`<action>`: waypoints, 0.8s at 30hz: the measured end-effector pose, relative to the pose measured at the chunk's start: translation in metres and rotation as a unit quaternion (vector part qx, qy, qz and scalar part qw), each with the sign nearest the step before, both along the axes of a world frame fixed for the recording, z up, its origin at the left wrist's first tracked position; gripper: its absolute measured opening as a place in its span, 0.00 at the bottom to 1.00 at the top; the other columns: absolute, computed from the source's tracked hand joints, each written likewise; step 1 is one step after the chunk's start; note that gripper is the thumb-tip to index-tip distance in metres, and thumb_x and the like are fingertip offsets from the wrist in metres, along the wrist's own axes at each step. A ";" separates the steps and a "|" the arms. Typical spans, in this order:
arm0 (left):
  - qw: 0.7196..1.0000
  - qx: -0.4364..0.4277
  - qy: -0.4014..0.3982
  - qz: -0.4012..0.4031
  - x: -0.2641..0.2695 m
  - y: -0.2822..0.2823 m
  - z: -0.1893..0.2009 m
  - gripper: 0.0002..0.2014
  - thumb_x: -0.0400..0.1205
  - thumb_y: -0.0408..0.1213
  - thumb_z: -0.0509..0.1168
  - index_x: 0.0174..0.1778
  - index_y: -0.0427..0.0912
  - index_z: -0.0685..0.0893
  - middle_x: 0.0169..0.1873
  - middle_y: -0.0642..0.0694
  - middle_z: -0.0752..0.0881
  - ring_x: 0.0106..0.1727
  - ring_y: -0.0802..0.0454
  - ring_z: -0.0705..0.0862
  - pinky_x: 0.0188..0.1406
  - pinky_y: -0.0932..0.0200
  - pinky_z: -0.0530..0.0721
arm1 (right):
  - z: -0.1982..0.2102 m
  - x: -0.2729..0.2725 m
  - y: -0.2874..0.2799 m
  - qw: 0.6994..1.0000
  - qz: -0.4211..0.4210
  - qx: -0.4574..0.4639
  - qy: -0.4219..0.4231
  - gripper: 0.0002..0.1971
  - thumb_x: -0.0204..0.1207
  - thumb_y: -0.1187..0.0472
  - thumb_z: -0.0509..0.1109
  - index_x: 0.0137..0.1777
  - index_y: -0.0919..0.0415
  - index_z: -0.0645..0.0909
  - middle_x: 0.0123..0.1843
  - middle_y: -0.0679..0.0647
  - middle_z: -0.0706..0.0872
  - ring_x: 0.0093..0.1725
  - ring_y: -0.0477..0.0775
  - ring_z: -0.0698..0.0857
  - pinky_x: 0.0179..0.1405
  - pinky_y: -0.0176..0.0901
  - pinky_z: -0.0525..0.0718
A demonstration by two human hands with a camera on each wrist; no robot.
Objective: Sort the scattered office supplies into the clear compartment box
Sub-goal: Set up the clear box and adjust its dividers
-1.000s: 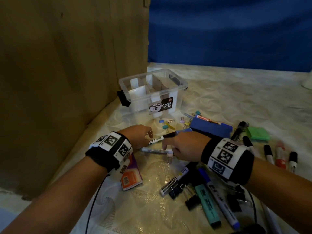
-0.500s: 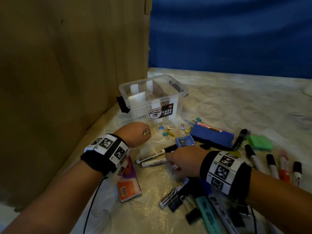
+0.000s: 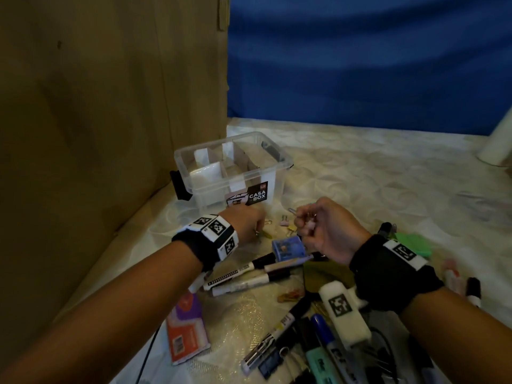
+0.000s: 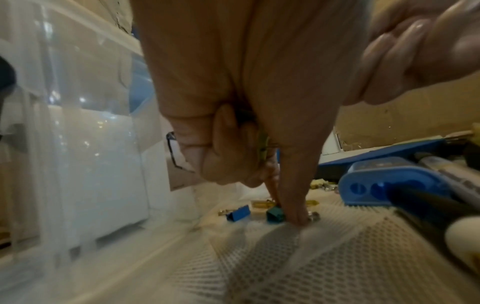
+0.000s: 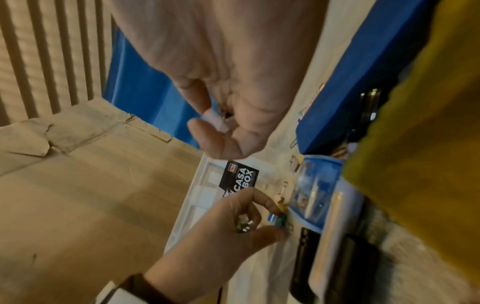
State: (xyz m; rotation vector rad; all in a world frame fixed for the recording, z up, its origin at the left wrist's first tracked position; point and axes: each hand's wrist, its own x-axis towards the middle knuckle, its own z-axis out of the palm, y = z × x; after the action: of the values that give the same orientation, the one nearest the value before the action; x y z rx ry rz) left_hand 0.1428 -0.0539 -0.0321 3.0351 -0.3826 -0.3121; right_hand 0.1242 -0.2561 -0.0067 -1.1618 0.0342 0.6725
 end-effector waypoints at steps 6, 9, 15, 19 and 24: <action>0.999 0.018 -0.009 -0.029 0.004 0.001 0.002 0.12 0.76 0.37 0.69 0.54 0.45 0.80 0.53 0.42 0.85 0.56 0.42 0.83 0.55 0.50 0.82 | -0.010 0.037 0.031 0.958 0.022 -0.239 -0.153 0.11 0.82 0.69 0.55 0.39 0.62 0.74 0.32 0.57 0.75 0.25 0.47 0.75 0.21 0.36 0.74; 0.999 0.025 -0.009 -0.035 0.004 0.002 0.000 0.12 0.76 0.36 0.68 0.55 0.46 0.80 0.53 0.41 0.86 0.57 0.41 0.83 0.56 0.49 0.82 | -0.019 0.057 0.045 0.771 0.127 -0.548 -0.298 0.09 0.82 0.63 0.59 0.39 0.58 0.73 0.50 0.60 0.84 0.51 0.58 0.85 0.48 0.45 0.81; 0.998 0.065 0.004 -0.026 0.005 -0.004 0.001 0.15 0.78 0.39 0.67 0.61 0.46 0.80 0.59 0.42 0.84 0.61 0.42 0.83 0.57 0.51 0.80 | -0.040 0.090 0.055 0.640 0.186 -0.679 -0.306 0.18 0.79 0.47 0.66 0.59 0.61 0.81 0.57 0.58 0.85 0.58 0.63 0.85 0.57 0.50 0.83; 0.995 0.091 0.051 -0.012 0.001 -0.003 0.006 0.15 0.78 0.42 0.68 0.60 0.43 0.82 0.57 0.42 0.85 0.59 0.43 0.83 0.50 0.55 0.78 | -0.088 0.128 0.051 0.550 0.247 -0.731 -0.320 0.12 0.76 0.53 0.63 0.48 0.60 0.82 0.54 0.61 0.89 0.48 0.64 0.87 0.52 0.63 0.86; 0.990 0.115 0.078 -0.011 -0.003 -0.003 0.012 0.13 0.78 0.41 0.68 0.54 0.39 0.85 0.54 0.40 0.87 0.55 0.42 0.85 0.45 0.57 0.76 | -0.032 0.089 0.059 0.583 0.249 -0.712 -0.302 0.21 0.79 0.44 0.64 0.57 0.63 0.82 0.61 0.60 0.86 0.55 0.61 0.84 0.59 0.50 0.82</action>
State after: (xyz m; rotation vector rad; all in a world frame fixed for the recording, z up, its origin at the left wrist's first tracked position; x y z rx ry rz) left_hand 0.1397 -0.0574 -0.0199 3.2000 -0.3940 -0.6317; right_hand 0.2131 -0.1967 -0.0384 -3.0442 -0.4386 0.6354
